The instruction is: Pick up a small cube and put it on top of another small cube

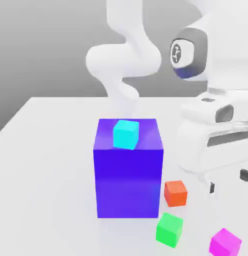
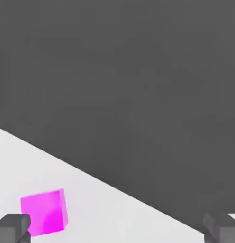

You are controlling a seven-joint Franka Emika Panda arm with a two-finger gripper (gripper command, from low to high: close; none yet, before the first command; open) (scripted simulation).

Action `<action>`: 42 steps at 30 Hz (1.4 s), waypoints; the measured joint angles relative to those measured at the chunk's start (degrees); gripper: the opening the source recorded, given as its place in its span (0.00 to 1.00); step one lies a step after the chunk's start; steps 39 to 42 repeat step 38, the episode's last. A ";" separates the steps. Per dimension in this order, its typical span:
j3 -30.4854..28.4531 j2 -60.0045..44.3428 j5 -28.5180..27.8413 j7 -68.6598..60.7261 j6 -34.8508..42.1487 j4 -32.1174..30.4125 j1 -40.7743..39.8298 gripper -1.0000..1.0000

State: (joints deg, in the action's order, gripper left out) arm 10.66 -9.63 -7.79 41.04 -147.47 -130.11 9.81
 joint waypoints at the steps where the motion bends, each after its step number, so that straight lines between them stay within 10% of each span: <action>1: 0.26 -2.08 -0.31 -0.17 -0.59 0.06 0.42 0.50; 9: -0.64 -18.70 -3.82 0.48 -8.40 1.86 4.50 0.50; 10: -1.28 -20.54 -4.35 0.84 -9.80 2.27 5.03 0.00; 21: 0.71 -13.97 -1.89 -0.95 -4.78 0.70 3.56 0.00; 29: -1.76 2.45 4.99 -2.59 -2.82 -13.22 -2.52 0.00; 35: -3.84 -3.21 3.61 -0.82 -11.14 -15.82 -3.03 0.00; 36: -4.10 -4.32 3.22 -0.53 -12.21 -15.78 -2.85 1.00; 42: -4.10 -4.32 3.22 -0.53 -12.21 -15.78 -2.85 1.00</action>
